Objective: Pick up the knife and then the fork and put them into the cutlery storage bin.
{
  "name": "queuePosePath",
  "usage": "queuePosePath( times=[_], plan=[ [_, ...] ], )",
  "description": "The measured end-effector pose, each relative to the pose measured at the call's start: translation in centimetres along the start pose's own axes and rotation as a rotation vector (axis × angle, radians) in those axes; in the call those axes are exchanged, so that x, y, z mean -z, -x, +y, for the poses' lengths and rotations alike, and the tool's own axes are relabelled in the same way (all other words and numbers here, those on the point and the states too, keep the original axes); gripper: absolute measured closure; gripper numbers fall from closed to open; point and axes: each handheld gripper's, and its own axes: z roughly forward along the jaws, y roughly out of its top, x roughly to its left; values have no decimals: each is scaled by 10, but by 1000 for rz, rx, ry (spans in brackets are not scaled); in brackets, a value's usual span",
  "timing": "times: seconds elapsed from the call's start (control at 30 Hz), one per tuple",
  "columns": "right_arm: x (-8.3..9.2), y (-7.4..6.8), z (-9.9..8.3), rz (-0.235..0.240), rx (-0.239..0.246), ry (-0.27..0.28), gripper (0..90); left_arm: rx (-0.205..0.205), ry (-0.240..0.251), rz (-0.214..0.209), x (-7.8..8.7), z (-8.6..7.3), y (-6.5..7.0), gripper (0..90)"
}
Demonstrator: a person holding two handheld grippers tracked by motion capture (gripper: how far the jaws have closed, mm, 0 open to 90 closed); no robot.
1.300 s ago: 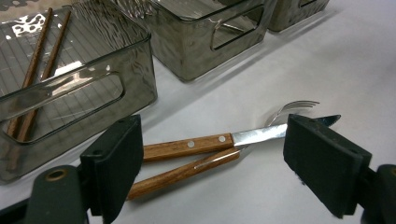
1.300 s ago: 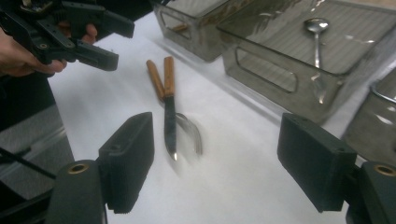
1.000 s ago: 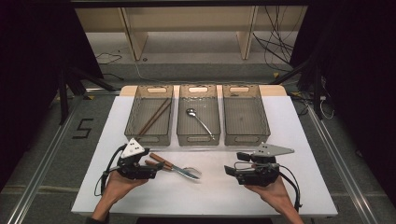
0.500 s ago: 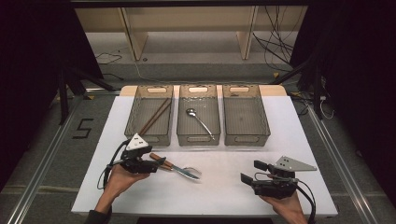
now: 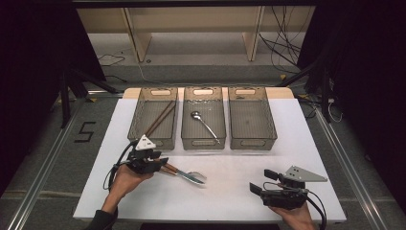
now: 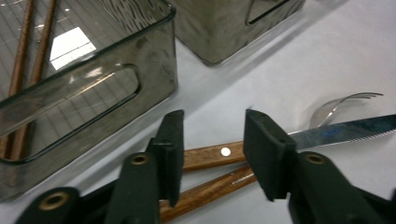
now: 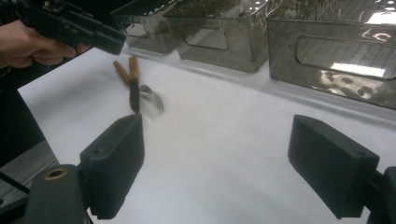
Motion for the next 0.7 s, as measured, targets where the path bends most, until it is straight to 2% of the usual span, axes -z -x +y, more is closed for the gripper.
queuePosePath(
  times=[0.1, 0.2, 0.33, 0.57, 0.7],
  plan=[
    [-1, 0, -1, 1, -2, -4, 194, 6, -7, 7, -2, 3, -3, 692],
    [-1, 1, -2, 1, -5, -5, 194, -6, -35, 20, -5, 6, -5, 807],
    [-1, -2, -2, 3, 3, -10, 194, -21, -65, 24, -13, 8, -7, 881],
    [-4, -4, -2, 8, 12, -21, 195, -23, -110, 30, -29, 4, -11, 889],
    [-4, -5, -2, 9, 11, -22, 196, -2, -121, 36, -36, 0, -17, 889]
  ],
)
